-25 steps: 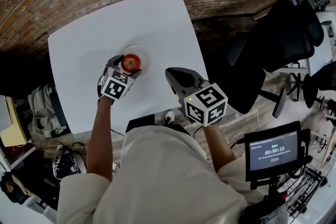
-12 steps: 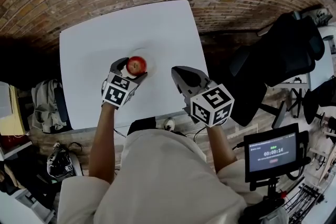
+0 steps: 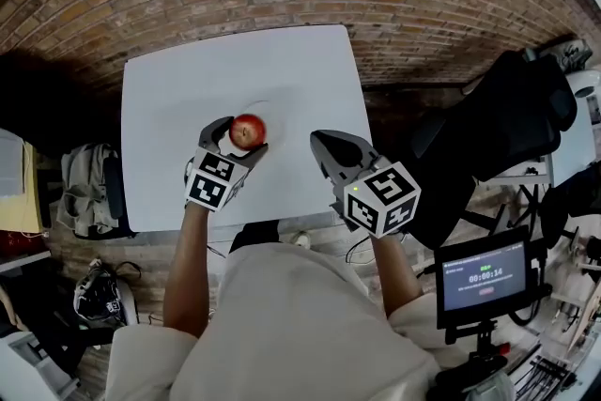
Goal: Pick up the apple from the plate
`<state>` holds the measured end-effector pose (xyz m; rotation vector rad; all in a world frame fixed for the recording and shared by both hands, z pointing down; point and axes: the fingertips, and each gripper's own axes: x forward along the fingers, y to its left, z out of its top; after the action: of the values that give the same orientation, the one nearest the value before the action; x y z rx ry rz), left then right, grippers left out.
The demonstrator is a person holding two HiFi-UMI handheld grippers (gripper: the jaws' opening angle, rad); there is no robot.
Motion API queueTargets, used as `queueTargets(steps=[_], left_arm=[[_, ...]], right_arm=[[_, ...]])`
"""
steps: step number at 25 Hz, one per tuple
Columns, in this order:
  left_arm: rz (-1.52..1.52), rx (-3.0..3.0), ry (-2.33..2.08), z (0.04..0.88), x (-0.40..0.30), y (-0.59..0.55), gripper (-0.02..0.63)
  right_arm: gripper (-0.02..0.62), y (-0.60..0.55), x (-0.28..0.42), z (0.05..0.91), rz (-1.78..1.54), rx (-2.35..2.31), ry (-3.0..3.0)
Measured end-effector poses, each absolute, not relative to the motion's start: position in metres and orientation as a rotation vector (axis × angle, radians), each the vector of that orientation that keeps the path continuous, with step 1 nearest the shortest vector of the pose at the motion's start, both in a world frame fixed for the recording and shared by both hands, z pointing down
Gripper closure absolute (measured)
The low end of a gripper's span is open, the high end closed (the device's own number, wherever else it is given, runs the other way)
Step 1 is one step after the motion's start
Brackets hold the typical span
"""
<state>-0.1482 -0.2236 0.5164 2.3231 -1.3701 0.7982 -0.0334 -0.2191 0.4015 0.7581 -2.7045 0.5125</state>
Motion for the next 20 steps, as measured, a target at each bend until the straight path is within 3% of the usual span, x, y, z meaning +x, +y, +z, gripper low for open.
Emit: queueTargets(steps=[20], left_arm=[[0.507,2.464,-1.494,0.418,-0.141,-0.200,0.227]], right_arm=[[0.594,-0.199,-0.055,0.343,0.358,0.612,-2.832]])
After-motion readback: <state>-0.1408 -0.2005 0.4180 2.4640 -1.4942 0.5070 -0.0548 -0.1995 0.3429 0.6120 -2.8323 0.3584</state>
